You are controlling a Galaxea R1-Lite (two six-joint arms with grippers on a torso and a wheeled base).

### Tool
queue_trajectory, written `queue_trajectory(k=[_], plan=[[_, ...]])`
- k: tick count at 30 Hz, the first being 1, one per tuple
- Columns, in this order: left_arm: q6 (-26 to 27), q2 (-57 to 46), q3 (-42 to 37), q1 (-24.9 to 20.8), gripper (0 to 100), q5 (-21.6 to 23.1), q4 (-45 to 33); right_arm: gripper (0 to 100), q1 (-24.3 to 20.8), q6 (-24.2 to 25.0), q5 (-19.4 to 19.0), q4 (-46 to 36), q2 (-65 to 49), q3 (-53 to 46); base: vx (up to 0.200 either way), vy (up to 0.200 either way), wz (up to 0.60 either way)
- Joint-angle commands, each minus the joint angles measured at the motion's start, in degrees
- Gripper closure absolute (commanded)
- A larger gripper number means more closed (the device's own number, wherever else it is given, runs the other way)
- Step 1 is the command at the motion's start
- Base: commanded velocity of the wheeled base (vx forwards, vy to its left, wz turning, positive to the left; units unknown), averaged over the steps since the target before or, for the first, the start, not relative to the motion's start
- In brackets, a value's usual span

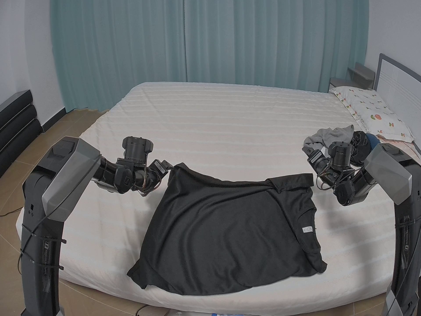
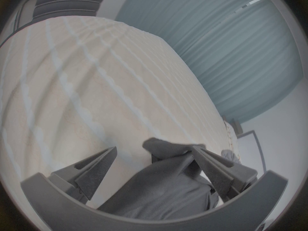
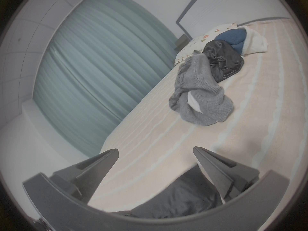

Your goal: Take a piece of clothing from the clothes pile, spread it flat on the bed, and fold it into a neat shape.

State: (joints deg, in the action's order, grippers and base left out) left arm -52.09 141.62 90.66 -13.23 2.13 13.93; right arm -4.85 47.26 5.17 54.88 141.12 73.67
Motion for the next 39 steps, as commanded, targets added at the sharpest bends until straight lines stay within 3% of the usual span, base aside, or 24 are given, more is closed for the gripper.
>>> queue_trajectory(k=[1,4,13,15,21,27,39], plan=[[-4.4,-1.0,1.9,2.5,0,-0.4,0.9,0,2.8,3.6,0.1,0.0,-1.4,0.6,0.0,0.0,0.0],[-7.1,-0.9,2.2,4.0,0,-1.2,3.7,0,3.3,6.0,0.5,0.7,-0.8,1.5,0.0,0.0,0.0],[-7.6,-0.6,-0.5,5.5,0,0.6,3.7,0,3.4,10.9,-1.1,0.3,-2.3,-3.8,0.0,0.0,0.0],[-7.5,-0.9,-0.7,5.0,0,2.8,3.6,0,3.3,14.1,-2.9,0.7,-3.2,-6.8,0.0,0.0,0.0],[-6.8,-0.6,0.0,2.3,0,3.2,3.9,0,4.1,19.7,-6.6,2.8,-3.0,-10.7,0.0,0.0,0.0],[-3.2,1.3,2.8,0.0,0,3.2,4.4,0,4.9,20.0,-10.4,4.9,-2.0,-13.6,0.0,0.0,0.0],[0.1,8.6,11.6,-3.0,0,2.4,4.1,0,5.2,20.0,-10.5,4.9,-0.8,-13.5,0.0,0.0,0.0]])
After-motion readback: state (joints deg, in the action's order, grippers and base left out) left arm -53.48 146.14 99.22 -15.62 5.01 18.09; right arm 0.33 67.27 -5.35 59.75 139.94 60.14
